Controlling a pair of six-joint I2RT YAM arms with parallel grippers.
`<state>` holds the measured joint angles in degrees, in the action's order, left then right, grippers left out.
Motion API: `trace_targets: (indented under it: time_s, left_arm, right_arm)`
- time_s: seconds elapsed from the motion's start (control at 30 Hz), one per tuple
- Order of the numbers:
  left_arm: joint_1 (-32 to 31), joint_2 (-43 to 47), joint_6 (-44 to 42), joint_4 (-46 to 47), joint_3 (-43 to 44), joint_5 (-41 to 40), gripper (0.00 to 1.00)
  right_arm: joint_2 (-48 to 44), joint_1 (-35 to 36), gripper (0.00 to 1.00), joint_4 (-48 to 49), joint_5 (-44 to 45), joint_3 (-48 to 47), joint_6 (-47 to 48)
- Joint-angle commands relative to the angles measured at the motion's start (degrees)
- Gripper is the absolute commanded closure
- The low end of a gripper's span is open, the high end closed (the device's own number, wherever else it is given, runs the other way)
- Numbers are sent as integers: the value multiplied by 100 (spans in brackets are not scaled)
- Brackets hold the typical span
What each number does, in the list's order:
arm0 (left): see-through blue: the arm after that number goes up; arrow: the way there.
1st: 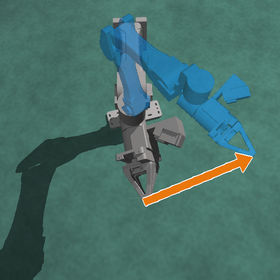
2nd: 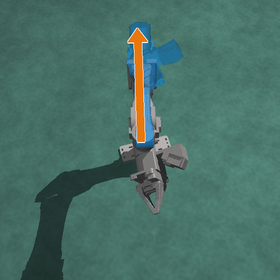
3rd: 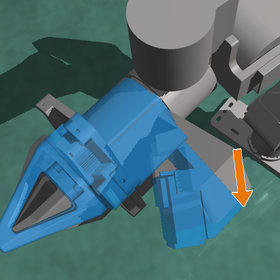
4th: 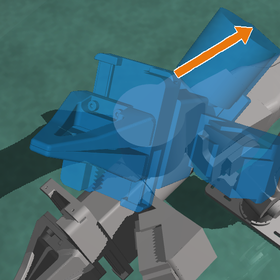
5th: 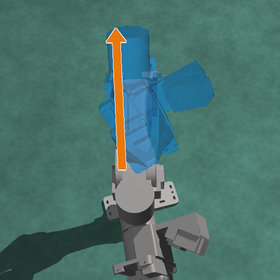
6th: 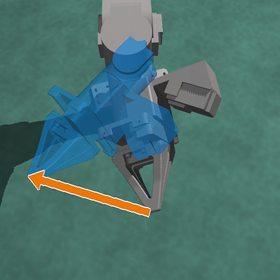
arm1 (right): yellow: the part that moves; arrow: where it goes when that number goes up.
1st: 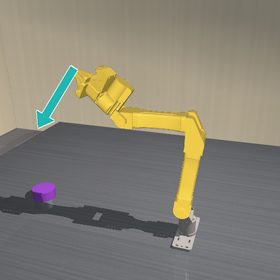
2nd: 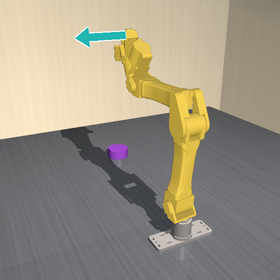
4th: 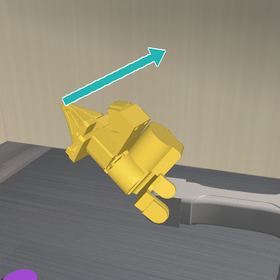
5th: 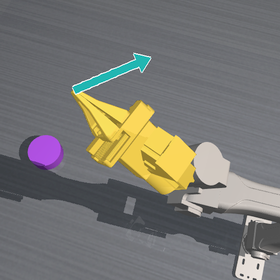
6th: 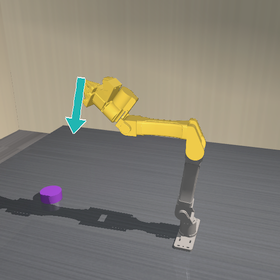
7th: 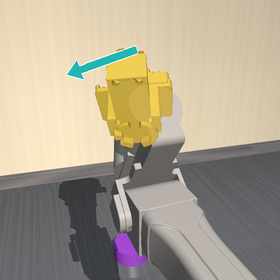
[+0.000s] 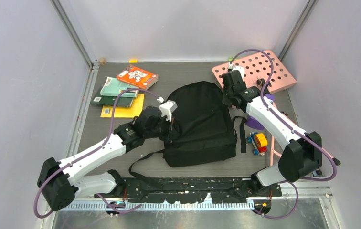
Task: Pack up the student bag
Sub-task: Adjust the student bag at the center of the board.
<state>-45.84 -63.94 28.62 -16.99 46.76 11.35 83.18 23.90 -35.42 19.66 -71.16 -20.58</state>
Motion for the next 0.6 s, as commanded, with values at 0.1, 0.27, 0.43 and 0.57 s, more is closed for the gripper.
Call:
trace_targets:
  time_s: [0.1,0.27,0.43,0.57]
  left_arm:
    - [-399,448,369,-51,233,59,93]
    - [-399,328,331,-1099,837,-1004,50]
    - [-387,227,-21,-1834,1516,-1575,20]
    - [-107,107,-466,-2146,1978,-1773,4]
  right_arm:
    - [-168,-105,61,345,617,2,-143]
    - [-607,-105,37,196,567,84,-235]
    - [-1068,-105,34,-28,350,296,-499]
    - [-1415,-106,34,-342,111,525,-663]
